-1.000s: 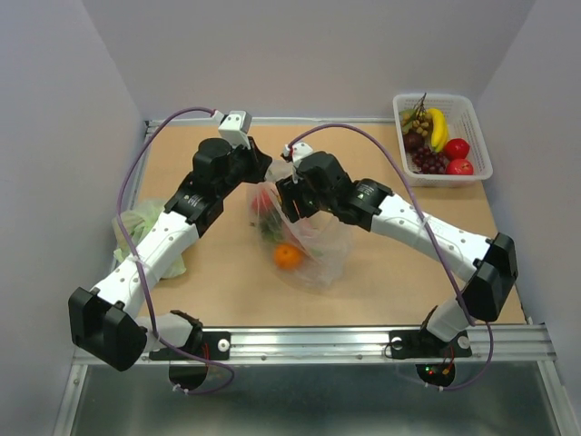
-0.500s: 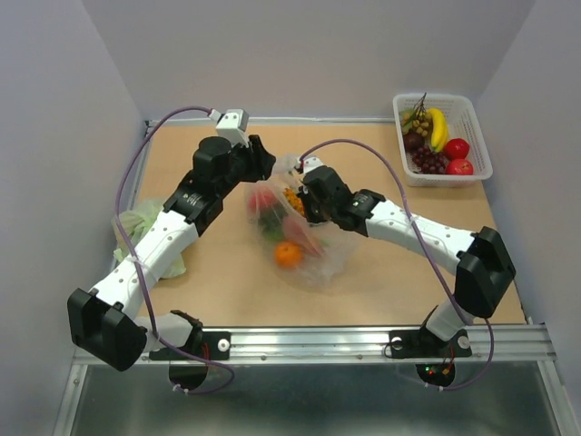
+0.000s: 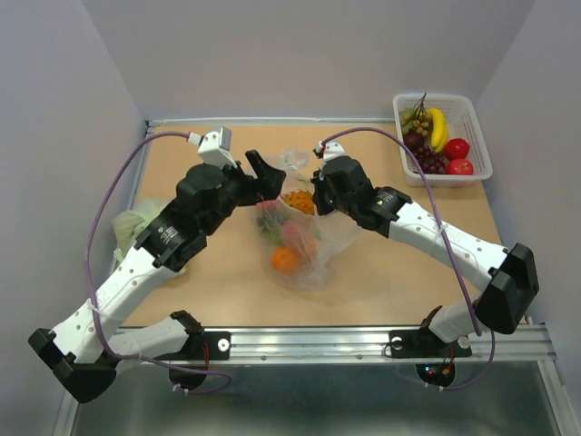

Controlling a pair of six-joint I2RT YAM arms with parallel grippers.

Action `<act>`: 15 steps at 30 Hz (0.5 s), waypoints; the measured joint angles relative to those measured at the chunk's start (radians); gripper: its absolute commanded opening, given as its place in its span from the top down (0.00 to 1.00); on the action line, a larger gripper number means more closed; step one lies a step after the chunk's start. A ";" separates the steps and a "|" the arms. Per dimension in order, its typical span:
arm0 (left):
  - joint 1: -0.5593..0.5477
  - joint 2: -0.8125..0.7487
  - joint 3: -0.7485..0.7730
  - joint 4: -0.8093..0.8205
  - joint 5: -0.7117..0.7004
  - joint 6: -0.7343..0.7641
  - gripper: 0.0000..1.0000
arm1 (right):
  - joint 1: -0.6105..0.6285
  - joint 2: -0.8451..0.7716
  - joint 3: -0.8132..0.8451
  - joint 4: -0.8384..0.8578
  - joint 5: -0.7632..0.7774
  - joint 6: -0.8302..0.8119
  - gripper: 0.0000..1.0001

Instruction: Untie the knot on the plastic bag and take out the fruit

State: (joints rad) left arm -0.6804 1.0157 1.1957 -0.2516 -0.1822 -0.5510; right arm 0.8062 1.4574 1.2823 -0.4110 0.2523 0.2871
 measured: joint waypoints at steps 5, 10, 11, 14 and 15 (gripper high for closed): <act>-0.085 -0.024 -0.187 -0.038 -0.065 -0.168 0.01 | 0.000 0.000 0.000 0.000 -0.021 0.001 0.99; -0.098 0.043 -0.264 -0.060 -0.108 -0.270 0.01 | 0.000 0.003 0.000 0.000 -0.055 0.002 0.99; -0.099 0.052 -0.264 -0.047 -0.113 -0.286 0.01 | 0.000 0.003 0.000 0.000 -0.060 0.002 0.99; -0.099 0.077 -0.262 -0.002 -0.134 -0.324 0.02 | 0.000 0.003 0.000 0.000 -0.071 0.004 0.99; -0.099 0.092 -0.259 0.010 -0.146 -0.338 0.03 | 0.000 0.003 -0.001 0.000 -0.074 0.005 0.99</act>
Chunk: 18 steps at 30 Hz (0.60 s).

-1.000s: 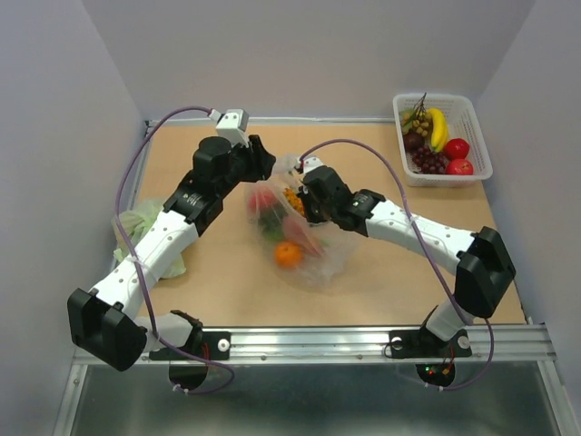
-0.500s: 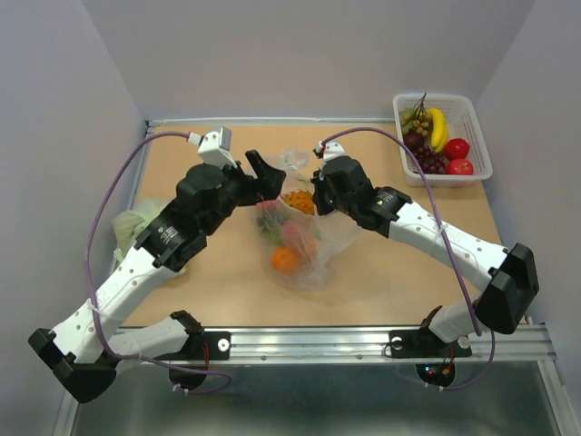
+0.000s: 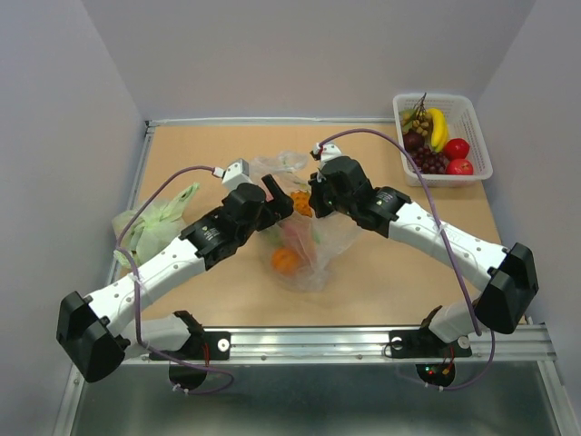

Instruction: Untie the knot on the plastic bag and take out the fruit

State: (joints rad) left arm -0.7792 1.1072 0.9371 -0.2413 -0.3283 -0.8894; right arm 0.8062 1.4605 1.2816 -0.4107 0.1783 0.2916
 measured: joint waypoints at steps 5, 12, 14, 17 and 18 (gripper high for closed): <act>0.000 0.058 0.003 0.034 -0.032 -0.057 0.09 | 0.000 -0.001 -0.001 0.000 -0.008 0.000 0.99; 0.000 0.062 -0.062 0.100 -0.072 -0.112 0.63 | 0.000 -0.001 -0.012 0.002 -0.028 0.000 0.99; 0.000 0.062 -0.100 0.106 -0.079 -0.115 0.82 | 0.000 -0.004 -0.027 0.006 -0.008 0.002 0.99; 0.011 0.061 -0.175 0.106 -0.084 -0.118 1.00 | -0.007 -0.007 -0.039 0.002 0.034 0.000 0.99; 0.019 0.060 -0.197 0.103 -0.085 -0.116 1.00 | -0.010 -0.007 -0.039 0.004 0.045 0.000 0.99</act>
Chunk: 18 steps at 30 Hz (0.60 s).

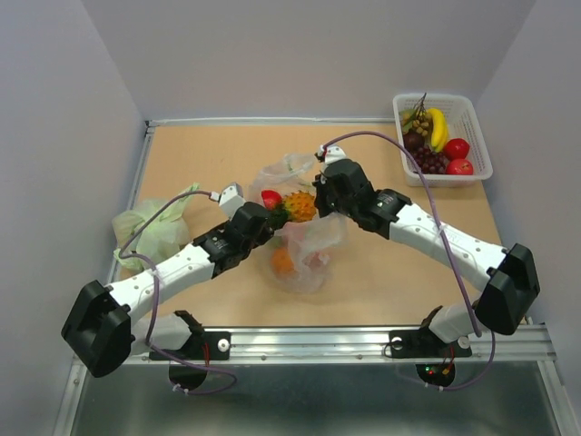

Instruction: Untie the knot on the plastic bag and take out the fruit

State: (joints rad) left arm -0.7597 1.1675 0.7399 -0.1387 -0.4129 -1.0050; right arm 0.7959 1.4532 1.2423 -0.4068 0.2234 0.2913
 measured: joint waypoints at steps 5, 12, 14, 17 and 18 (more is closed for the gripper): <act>0.128 -0.089 -0.101 -0.030 0.021 0.065 1.00 | -0.129 -0.001 0.002 0.003 0.023 0.000 0.99; 0.328 -0.190 -0.049 -0.034 0.066 0.285 1.00 | -0.353 0.081 0.103 -0.002 0.020 0.002 0.86; 0.329 -0.150 0.003 -0.021 0.109 0.341 1.00 | -0.367 0.108 0.128 0.008 -0.018 -0.003 0.64; 0.329 -0.109 0.031 0.014 0.188 0.401 1.00 | -0.359 0.106 0.129 0.011 -0.102 -0.008 0.45; 0.329 -0.105 0.031 0.015 0.208 0.410 1.00 | -0.351 0.102 0.129 0.012 -0.119 -0.010 0.41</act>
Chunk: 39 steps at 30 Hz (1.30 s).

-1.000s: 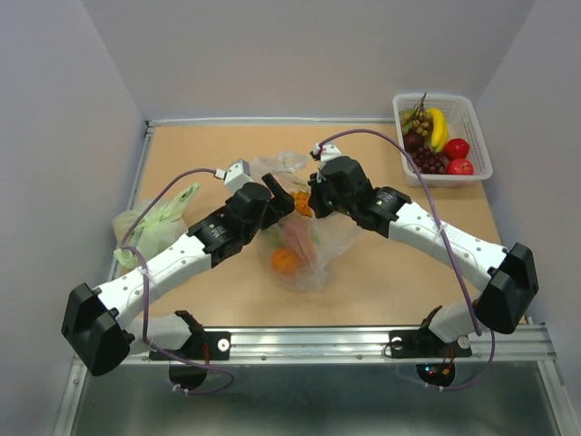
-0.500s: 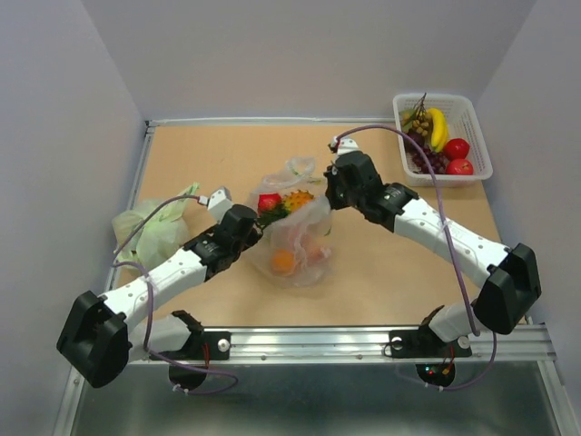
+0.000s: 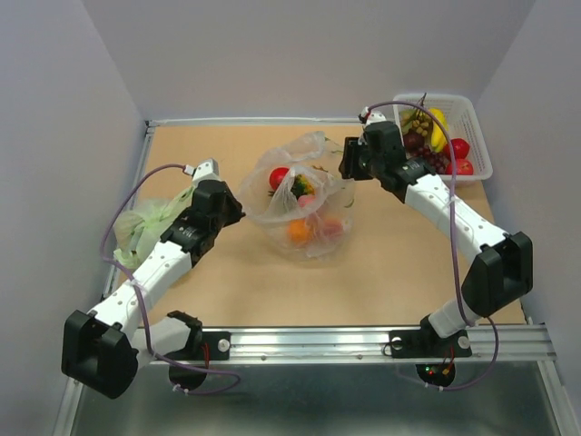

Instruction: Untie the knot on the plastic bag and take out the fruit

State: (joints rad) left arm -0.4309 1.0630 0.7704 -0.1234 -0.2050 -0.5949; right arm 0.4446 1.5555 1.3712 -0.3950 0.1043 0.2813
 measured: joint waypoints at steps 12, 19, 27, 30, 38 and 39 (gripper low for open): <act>-0.106 -0.060 0.000 0.002 0.140 0.026 0.99 | 0.172 -0.241 0.000 -0.015 -0.127 -0.013 0.33; -0.191 -0.068 -0.002 -0.006 0.116 0.006 0.99 | 0.301 -0.215 -0.100 0.005 -0.132 0.007 0.41; -0.230 -0.067 -0.051 0.002 0.069 -0.055 0.99 | 0.325 -0.325 -0.553 -0.043 -0.169 0.189 0.47; -0.249 -0.055 -0.093 0.013 0.077 -0.079 0.99 | 0.325 -0.419 -0.658 -0.068 -0.171 0.269 0.46; -0.326 0.011 -0.142 0.046 0.070 -0.126 0.99 | 0.326 -0.537 -0.649 -0.176 -0.180 0.301 0.33; -0.331 0.011 -0.142 0.052 0.068 -0.129 0.99 | 0.326 -0.540 -0.599 -0.220 -0.186 0.281 0.33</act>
State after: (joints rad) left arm -0.7616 1.0744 0.6281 -0.0711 -0.1371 -0.7235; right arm 0.7708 1.0153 0.7723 -0.6155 -0.0818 0.5621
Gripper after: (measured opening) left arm 0.025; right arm 0.657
